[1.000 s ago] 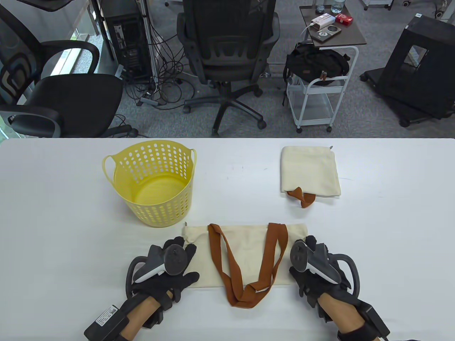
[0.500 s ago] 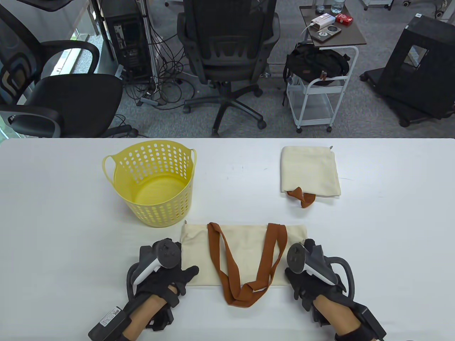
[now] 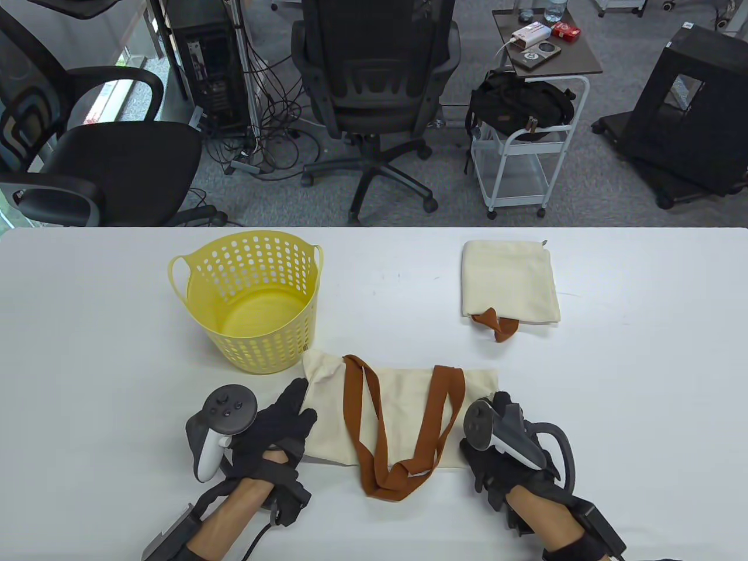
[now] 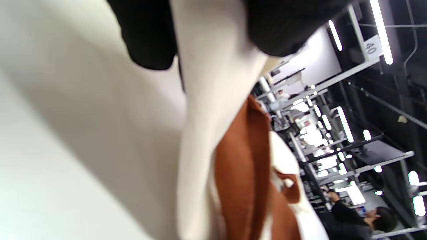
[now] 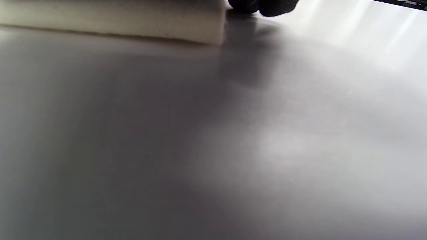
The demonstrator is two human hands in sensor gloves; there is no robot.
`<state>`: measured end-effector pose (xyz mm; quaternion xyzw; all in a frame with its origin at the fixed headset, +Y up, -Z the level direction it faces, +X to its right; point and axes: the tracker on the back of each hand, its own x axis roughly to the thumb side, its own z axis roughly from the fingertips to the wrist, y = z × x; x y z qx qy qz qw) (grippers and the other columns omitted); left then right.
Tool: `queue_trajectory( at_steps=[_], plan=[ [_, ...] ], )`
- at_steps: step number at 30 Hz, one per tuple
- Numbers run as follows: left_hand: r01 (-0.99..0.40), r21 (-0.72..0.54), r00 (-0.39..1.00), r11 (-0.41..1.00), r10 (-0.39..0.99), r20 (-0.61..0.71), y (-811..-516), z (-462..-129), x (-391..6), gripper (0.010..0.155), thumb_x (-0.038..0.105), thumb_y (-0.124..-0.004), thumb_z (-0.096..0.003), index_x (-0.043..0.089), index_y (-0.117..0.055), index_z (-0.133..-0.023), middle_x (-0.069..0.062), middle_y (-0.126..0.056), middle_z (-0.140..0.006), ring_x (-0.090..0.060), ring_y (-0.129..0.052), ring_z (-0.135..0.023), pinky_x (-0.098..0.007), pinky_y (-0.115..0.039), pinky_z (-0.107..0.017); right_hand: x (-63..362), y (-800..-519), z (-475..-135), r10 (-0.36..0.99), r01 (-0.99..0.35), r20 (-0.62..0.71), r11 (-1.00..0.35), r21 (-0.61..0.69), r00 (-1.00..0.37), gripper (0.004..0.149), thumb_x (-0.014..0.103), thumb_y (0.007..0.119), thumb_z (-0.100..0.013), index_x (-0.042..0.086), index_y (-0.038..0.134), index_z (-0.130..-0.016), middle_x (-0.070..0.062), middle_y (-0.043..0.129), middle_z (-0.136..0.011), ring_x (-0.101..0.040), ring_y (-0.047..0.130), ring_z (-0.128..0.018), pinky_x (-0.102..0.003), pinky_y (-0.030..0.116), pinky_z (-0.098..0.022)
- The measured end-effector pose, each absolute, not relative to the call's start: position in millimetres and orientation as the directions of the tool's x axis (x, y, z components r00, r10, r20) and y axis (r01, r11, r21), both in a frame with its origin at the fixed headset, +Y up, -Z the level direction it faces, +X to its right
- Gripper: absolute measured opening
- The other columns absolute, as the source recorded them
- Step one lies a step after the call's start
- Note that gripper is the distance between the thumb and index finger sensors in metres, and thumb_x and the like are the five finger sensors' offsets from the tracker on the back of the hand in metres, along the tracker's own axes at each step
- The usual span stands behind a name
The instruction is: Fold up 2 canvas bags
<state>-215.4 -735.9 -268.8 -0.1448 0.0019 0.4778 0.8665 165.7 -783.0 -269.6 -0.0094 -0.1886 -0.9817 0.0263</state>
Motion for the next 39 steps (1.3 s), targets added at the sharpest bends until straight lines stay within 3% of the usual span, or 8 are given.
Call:
queue_trajectory(
  at_steps=[4, 10, 18, 23, 26, 32, 35, 39],
  plan=[
    [-0.882, -0.282, 0.418, 0.377, 0.902, -0.103, -713, -275, -194, 0.062, 0.031, -0.082, -0.0437, 0.02, -0.058, -0.099, -0.006, -0.086, -0.089, -0.021, -0.106, -0.061, -0.047, -0.079, -0.062, 161, -780, -268, -0.004, 0.024, 0.054, -0.932, 0.362, -0.999, 0.075, 0.056, 0.061, -0.048, 0.018, 0.034, -0.108, -0.021, 0.024, -0.112, -0.04, 0.043, -0.104, -0.055, 0.049, -0.075],
    [-0.834, -0.35, 0.462, 0.426, 0.886, -0.023, -691, -275, -142, 0.061, 0.031, -0.082, -0.0434, 0.02, -0.058, -0.099, -0.006, -0.087, -0.088, -0.022, -0.106, -0.06, -0.047, -0.079, -0.063, 159, -774, -267, 0.191, -0.161, 0.055, -0.925, 0.344, -0.98, 0.07, 0.049, 0.061, -0.049, 0.017, 0.039, -0.107, -0.021, 0.031, -0.112, -0.039, 0.05, -0.102, -0.053, 0.055, -0.074],
    [-0.773, -0.432, 0.521, 0.464, 0.854, -0.015, -714, -277, -79, 0.063, 0.029, -0.082, -0.0434, 0.021, -0.057, -0.1, -0.005, -0.085, -0.09, -0.024, -0.105, -0.062, -0.047, -0.079, -0.063, 169, -771, -268, 0.512, -0.466, 0.033, -0.805, 0.366, -0.859, 0.066, 0.045, 0.061, -0.049, 0.016, 0.044, -0.106, -0.023, 0.04, -0.11, -0.039, 0.063, -0.098, -0.05, 0.065, -0.07],
    [-0.751, -0.454, 0.553, 0.48, 0.833, -0.032, -741, -280, -60, 0.062, 0.029, -0.082, -0.043, 0.022, -0.057, -0.1, -0.005, -0.085, -0.091, -0.024, -0.105, -0.062, -0.046, -0.079, -0.063, 176, -773, -268, 0.638, -0.605, -0.023, -0.718, 0.346, -0.77, 0.069, 0.051, 0.052, -0.047, 0.02, 0.038, -0.107, -0.022, 0.043, -0.111, -0.042, 0.064, -0.098, -0.052, 0.064, -0.071],
    [-0.736, -0.487, 0.565, 0.471, 0.823, -0.057, -754, -283, -56, 0.063, 0.028, -0.082, -0.043, 0.021, -0.057, -0.1, -0.007, -0.083, -0.092, -0.025, -0.104, -0.066, -0.046, -0.077, -0.065, 178, -773, -266, 0.666, -0.638, -0.026, -0.702, 0.315, -0.746, 0.073, 0.058, 0.051, -0.045, 0.025, 0.033, -0.108, -0.021, 0.046, -0.111, -0.042, 0.066, -0.098, -0.052, 0.065, -0.071],
    [-0.703, -0.547, 0.578, 0.454, 0.813, -0.069, -764, -283, -51, 0.06, 0.026, -0.075, -0.0451, 0.02, -0.054, -0.101, -0.009, -0.075, -0.098, -0.027, -0.097, -0.079, -0.047, -0.069, -0.07, 175, -772, -264, 0.631, -0.614, -0.028, -0.743, 0.266, -0.775, 0.074, 0.061, 0.052, -0.044, 0.03, 0.033, -0.108, -0.02, 0.05, -0.11, -0.041, 0.069, -0.097, -0.052, 0.066, -0.071],
    [-0.702, -0.552, 0.578, 0.451, 0.813, -0.071, -765, -282, -51, 0.06, 0.026, -0.075, -0.0451, 0.02, -0.053, -0.101, -0.008, -0.074, -0.098, -0.027, -0.097, -0.08, -0.047, -0.068, -0.071, 173, -772, -264, 0.616, -0.601, -0.032, -0.755, 0.261, -0.787, 0.079, 0.062, 0.06, -0.044, 0.028, 0.028, -0.108, -0.02, 0.05, -0.11, -0.041, 0.07, -0.097, -0.052, 0.066, -0.071],
    [-0.688, -0.562, 0.584, 0.459, 0.81, -0.053, -764, -281, -50, 0.061, 0.027, -0.076, -0.045, 0.02, -0.053, -0.101, -0.009, -0.072, -0.1, -0.028, -0.095, -0.082, -0.047, -0.067, -0.072, 166, -771, -262, 0.497, -0.489, -0.023, -0.844, 0.22, -0.867, 0.08, 0.048, 0.077, -0.047, 0.031, 0.027, -0.106, -0.015, 0.054, -0.11, -0.037, 0.073, -0.097, -0.051, 0.067, -0.072]
  ],
)
